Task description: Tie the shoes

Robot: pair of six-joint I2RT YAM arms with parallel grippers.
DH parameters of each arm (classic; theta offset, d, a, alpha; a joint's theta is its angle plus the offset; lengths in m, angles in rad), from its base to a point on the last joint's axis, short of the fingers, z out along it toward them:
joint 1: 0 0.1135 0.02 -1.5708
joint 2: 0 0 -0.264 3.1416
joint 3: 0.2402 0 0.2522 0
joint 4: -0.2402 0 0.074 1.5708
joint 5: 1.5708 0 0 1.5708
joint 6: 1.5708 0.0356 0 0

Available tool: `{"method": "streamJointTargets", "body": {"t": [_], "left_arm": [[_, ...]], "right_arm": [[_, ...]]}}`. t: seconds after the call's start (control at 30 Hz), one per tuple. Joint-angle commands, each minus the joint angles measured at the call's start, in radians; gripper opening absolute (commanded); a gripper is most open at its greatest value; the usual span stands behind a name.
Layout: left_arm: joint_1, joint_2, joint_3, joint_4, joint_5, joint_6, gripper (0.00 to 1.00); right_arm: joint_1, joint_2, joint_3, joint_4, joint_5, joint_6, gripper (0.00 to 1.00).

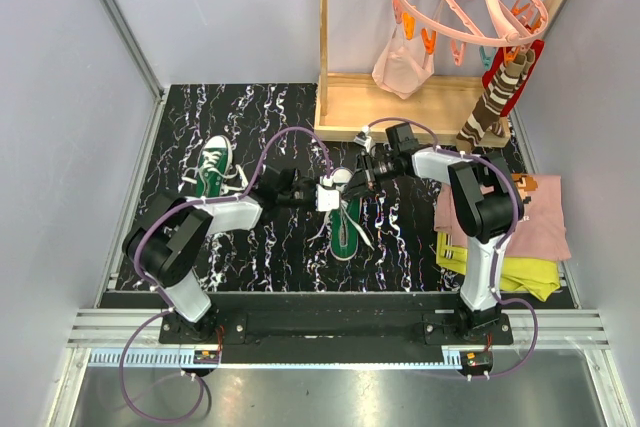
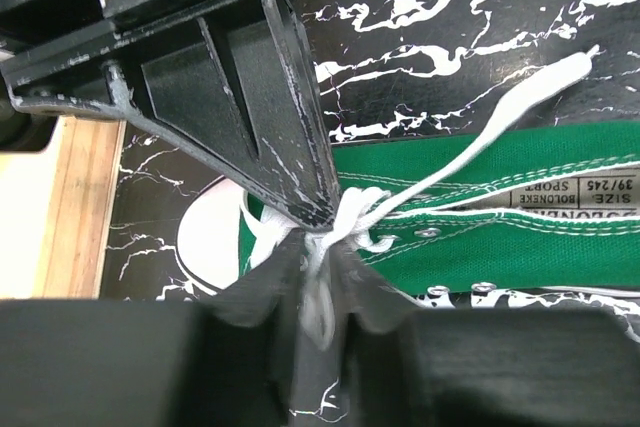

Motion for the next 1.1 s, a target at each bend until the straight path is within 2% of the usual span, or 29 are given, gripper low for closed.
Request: {"method": "streamJointTargets", "body": {"t": [0.0, 0.1, 0.43, 0.73, 0.93, 1.07], "left_arm": [[-0.005, -0.052, -0.001, 0.052, 0.016, -0.001, 0.29], [-0.003, -0.061, -0.001, 0.044, 0.013, -0.003, 0.35], [0.002, -0.092, -0.014, 0.010, 0.000, 0.002, 0.47], [0.028, -0.113, -0.005, -0.062, 0.028, 0.019, 0.46], [0.028, -0.101, 0.017, -0.071, 0.031, 0.016, 0.37], [0.031, -0.107, 0.018, -0.069, 0.033, 0.016, 0.37]], "right_arm": [[-0.013, -0.085, -0.016, 0.038, 0.039, -0.022, 0.00], [-0.015, -0.094, -0.029, 0.040, 0.046, -0.028, 0.00], [-0.015, -0.121, -0.047, 0.037, 0.077, -0.059, 0.00], [-0.015, -0.135, -0.050, 0.038, 0.077, -0.074, 0.00], [-0.015, -0.138, -0.045, 0.035, 0.080, -0.077, 0.00], [-0.015, -0.137, -0.049, 0.037, 0.082, -0.082, 0.00]]}}
